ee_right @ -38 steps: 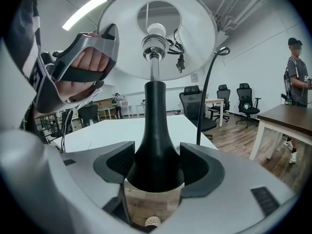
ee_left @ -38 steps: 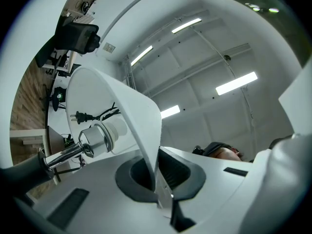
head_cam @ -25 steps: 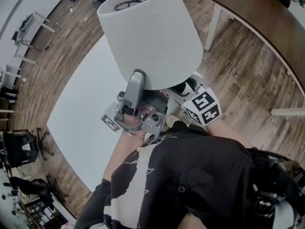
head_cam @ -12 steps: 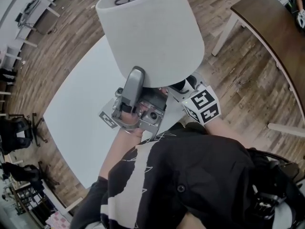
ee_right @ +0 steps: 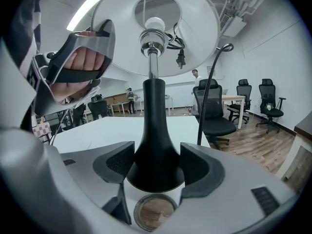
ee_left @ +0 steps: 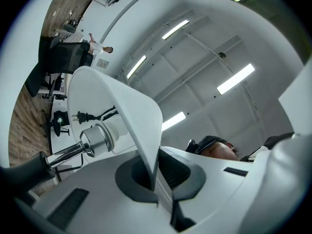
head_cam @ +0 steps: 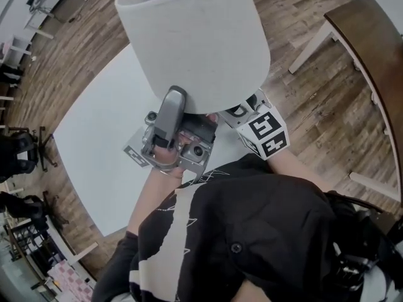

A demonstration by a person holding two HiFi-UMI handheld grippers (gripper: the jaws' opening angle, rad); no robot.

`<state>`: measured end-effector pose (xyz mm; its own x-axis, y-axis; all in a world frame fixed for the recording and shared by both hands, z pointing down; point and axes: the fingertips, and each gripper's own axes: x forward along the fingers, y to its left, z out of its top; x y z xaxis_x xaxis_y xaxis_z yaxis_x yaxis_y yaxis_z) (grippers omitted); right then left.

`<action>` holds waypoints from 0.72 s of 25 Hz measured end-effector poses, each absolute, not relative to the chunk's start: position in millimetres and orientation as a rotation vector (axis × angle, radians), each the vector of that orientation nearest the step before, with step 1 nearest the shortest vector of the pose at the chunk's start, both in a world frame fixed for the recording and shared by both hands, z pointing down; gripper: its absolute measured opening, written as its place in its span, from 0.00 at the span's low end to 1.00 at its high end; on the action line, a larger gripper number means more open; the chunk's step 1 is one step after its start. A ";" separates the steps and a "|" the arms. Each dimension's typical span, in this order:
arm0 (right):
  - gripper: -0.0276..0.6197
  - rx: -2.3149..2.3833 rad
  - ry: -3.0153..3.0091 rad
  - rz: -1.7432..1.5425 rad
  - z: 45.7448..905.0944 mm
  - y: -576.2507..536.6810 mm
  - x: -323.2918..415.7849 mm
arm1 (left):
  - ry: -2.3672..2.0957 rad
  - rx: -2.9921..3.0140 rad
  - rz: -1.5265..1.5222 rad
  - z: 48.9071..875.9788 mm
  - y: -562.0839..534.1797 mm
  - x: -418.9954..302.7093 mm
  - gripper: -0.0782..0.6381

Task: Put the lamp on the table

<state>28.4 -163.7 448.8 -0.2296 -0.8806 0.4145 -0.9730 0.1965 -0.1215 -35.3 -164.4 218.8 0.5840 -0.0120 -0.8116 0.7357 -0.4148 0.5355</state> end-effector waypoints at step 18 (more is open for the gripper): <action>0.50 1.317 -2.455 0.410 445.3 -221.7 17.5 | 0.276 1.976 -1.166 214.7 -195.1 -43.5 0.13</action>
